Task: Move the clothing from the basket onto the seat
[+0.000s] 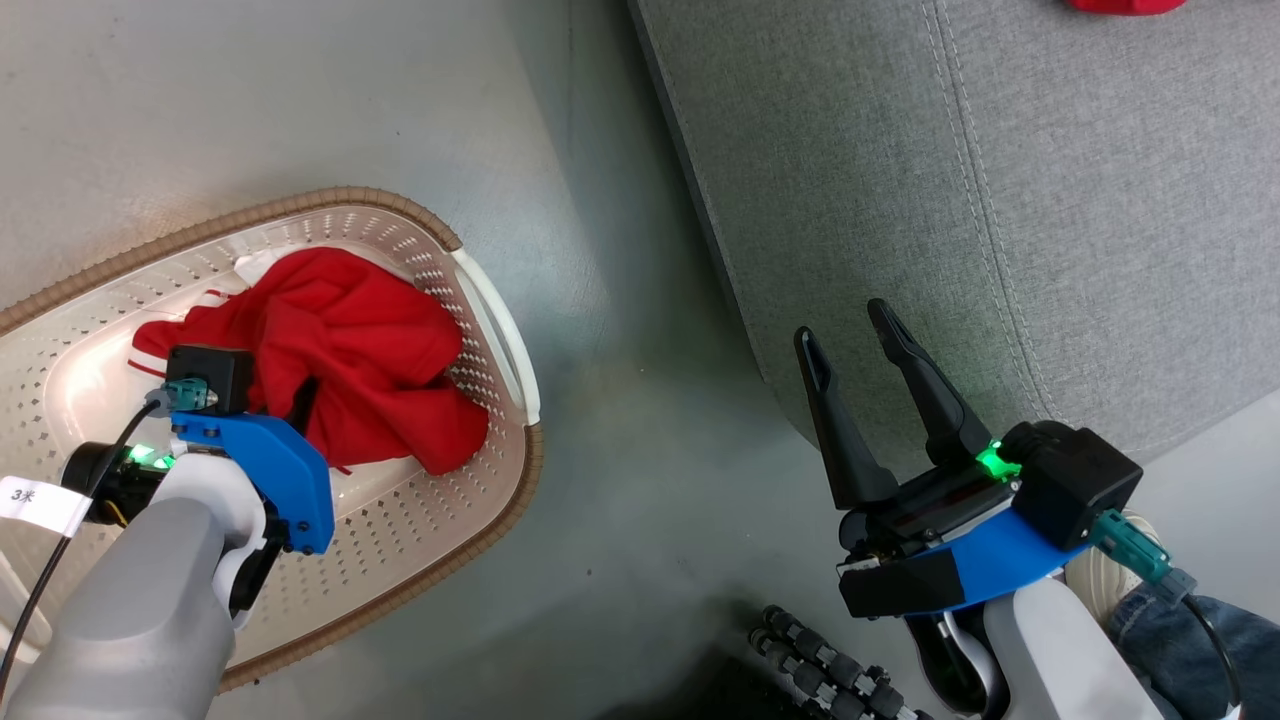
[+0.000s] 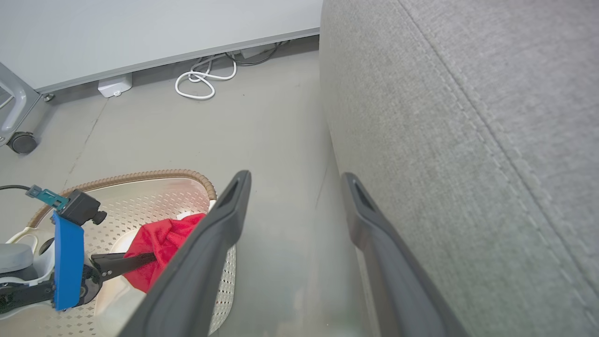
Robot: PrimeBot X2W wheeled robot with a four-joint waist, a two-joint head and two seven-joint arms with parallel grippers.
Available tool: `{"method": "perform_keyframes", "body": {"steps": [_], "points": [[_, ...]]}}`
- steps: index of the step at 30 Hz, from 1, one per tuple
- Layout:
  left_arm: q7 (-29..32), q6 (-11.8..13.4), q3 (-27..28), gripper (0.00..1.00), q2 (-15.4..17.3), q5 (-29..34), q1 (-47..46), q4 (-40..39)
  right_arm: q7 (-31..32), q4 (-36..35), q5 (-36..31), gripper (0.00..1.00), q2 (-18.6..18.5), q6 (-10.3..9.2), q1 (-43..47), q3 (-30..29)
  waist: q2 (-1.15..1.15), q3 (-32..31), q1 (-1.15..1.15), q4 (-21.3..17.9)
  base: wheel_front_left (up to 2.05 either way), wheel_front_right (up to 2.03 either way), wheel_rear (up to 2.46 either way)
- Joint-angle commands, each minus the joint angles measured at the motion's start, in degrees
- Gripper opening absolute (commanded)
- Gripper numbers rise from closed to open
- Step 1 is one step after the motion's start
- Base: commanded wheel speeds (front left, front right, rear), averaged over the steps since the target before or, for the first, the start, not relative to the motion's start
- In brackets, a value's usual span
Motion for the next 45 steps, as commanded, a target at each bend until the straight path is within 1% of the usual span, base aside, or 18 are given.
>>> {"method": "perform_keyframes", "body": {"steps": [1, 7, 10, 17, 20, 25, 31, 36, 42, 45], "points": [[-0.43, -0.07, -0.28, 0.00, 0.28, -0.44, -0.88, -0.09, -0.17, 0.06, 0.37, 1.00, 0.07, 0.02, -0.86, 0.12, 0.00, -0.05, 0.00, -0.02, 0.00, 0.00, 0.00], [-1.17, -0.08, -1.44, 0.00, 0.70, -2.15, -1.19, -0.09, -0.18, 0.45, 0.47, 1.00, 0.07, 0.02, -1.57, 0.55, 0.00, -0.23, 0.00, -0.01, 0.00, 0.00, 0.00], [-1.92, -0.07, -2.12, 0.00, 0.09, -3.00, -1.09, -0.05, -0.18, 0.69, -0.09, 1.00, 0.07, 0.02, -1.75, 0.36, 0.00, -1.00, 0.00, 0.68, 0.00, 0.00, 0.00], [-3.18, -0.08, -4.41, 0.00, -1.73, -5.30, 0.20, 0.27, -0.18, 1.57, -1.59, 1.00, 0.06, 0.02, -2.43, 0.09, 0.00, -5.13, 0.00, 3.07, 0.00, 0.00, 0.00], [-4.14, -0.08, -5.74, 0.00, -3.22, -6.53, 0.63, 0.32, -0.17, 2.41, -2.68, 1.00, 0.05, 0.03, -2.53, -0.38, 0.00, -8.37, 0.00, 4.85, 0.00, 0.00, 0.00], [-5.52, -0.08, -9.51, 0.00, -5.50, -8.98, 2.15, -0.78, -0.17, 4.52, -4.69, 1.00, 0.03, 0.03, -1.80, -1.10, 0.00, -14.86, 0.00, 8.10, 0.00, 0.00, 0.00], [-8.20, -0.08, -15.97, 0.00, -7.47, -11.86, 4.10, -4.18, 0.04, 7.15, -6.88, 1.00, -0.03, 0.02, -0.03, -2.39, 0.00, -23.92, 0.00, 12.39, 0.00, 0.00, 0.00], [-10.23, -0.08, -21.75, 0.00, -7.82, -14.17, 3.15, -7.70, 1.54, 7.69, -8.61, 1.00, -0.02, 0.03, 2.15, -3.65, 0.00, -31.00, 0.00, 15.78, 0.00, 0.00, 0.00], [-12.76, -0.08, -25.34, 0.00, -7.79, -17.58, 0.44, -11.38, 3.88, 6.52, -9.51, 1.00, -0.02, 0.03, 4.99, -4.23, 0.00, -36.95, 0.00, 18.37, 0.00, 0.00, 0.00], [-13.21, -0.08, -27.17, 0.00, -7.85, -17.83, -1.52, -11.76, 4.87, 5.90, -9.70, 1.00, -0.02, 0.03, 6.28, -4.60, 0.00, -39.16, 0.00, 19.63, 0.00, 0.00, 0.00]]}}
